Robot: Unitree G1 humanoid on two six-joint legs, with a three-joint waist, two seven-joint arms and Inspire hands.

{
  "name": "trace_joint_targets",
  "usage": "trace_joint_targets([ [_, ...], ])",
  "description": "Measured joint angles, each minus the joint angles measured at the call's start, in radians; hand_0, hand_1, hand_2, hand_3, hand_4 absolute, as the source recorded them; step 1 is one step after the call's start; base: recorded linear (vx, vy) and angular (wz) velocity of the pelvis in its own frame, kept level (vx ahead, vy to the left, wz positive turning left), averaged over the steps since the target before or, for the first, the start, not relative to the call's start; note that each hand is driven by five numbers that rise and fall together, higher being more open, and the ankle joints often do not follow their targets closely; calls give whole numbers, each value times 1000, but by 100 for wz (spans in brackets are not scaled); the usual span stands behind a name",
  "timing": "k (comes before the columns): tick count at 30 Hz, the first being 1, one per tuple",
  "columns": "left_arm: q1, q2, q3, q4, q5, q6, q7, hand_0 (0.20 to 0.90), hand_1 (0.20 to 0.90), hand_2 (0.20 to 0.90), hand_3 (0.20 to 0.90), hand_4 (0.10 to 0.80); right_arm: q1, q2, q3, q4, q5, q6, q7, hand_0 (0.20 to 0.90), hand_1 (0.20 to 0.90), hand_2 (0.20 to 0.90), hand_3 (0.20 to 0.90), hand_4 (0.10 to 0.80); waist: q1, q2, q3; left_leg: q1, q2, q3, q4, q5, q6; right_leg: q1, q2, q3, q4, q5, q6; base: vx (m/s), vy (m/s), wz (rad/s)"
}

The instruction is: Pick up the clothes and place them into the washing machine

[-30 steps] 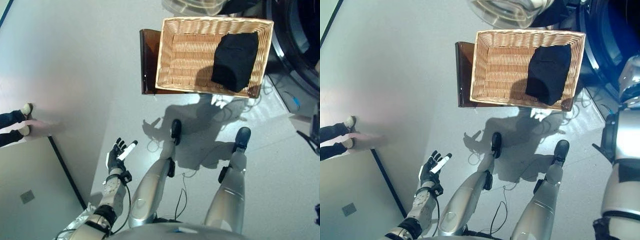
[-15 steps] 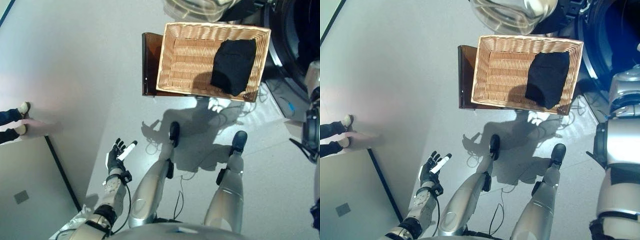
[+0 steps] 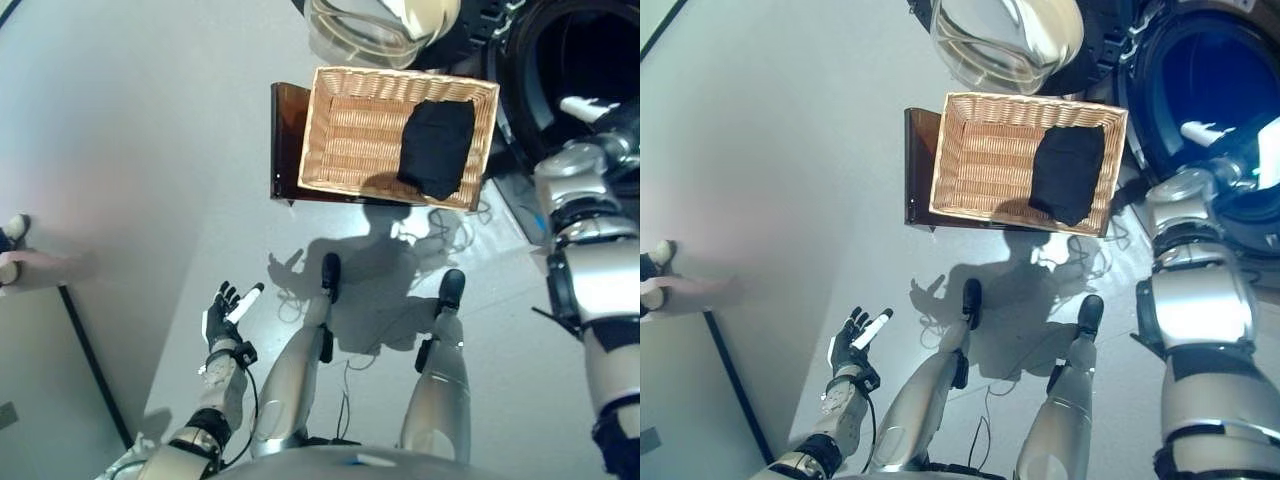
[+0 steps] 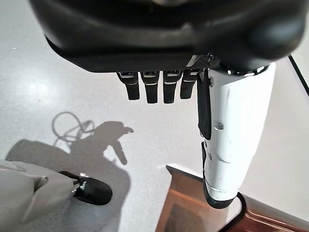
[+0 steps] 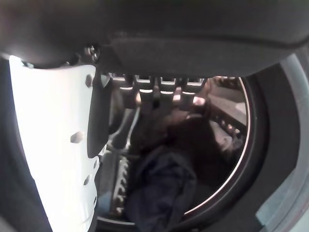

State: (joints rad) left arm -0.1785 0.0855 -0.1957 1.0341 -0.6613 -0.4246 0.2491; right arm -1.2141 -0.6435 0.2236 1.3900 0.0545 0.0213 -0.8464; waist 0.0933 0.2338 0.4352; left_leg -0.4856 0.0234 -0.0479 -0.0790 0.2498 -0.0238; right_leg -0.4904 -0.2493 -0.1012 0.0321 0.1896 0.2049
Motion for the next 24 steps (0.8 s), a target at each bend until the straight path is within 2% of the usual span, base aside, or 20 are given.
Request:
trace_joint_targets([
  [3,0,0,7,23,3,1,1,900,900,900,900,800,31,22,-12,-7,-11,-5,-9,900,900,900,900,800,0,-4,2,24,1,-6,0,-1,-1,30,0,-4,-3,-1,-5,-1,6,5],
  [5,5,2,35,28,4,0,7,900,900,900,900,800,50,53,-21,-12,-26,-7,-14,900,900,900,900,800,-1,-19,-5,26,2,-7,0,-4,-5,32,2,-8,-3,-2,-5,0,0,0],
  [9,4,3,37,29,4,0,12,900,900,900,900,800,83,94,-13,-40,-66,-25,-31,900,900,900,900,800,-1,-36,-12,26,3,-8,0,-4,-6,33,2,-9,-3,0,-8,0,0,0],
  [12,5,3,41,32,4,0,12,900,900,900,900,800,103,121,45,-81,-92,-36,-20,900,900,900,900,800,-1,-49,-13,40,5,-11,0,-9,-11,50,3,-11,-3,-4,-5,0,0,0],
  [15,10,9,76,34,4,0,11,900,900,900,900,800,122,134,136,-112,-170,-55,19,900,900,900,900,800,-1,-74,-22,42,10,-10,0,-11,-14,50,8,-9,-3,-6,-6,0,-2,-1],
  [19,17,11,77,37,4,0,11,900,900,900,900,800,122,134,240,-160,-304,-62,86,900,900,900,900,800,-3,-97,-28,42,17,-11,0,-11,-15,50,15,-9,-3,-8,-9,0,0,0],
  [24,18,10,77,46,4,0,-4,900,900,900,900,800,119,134,350,-201,-428,-63,132,900,900,900,900,800,-6,-105,-27,42,22,-12,0,-10,-18,52,20,-9,-3,-6,-15,0,0,0],
])
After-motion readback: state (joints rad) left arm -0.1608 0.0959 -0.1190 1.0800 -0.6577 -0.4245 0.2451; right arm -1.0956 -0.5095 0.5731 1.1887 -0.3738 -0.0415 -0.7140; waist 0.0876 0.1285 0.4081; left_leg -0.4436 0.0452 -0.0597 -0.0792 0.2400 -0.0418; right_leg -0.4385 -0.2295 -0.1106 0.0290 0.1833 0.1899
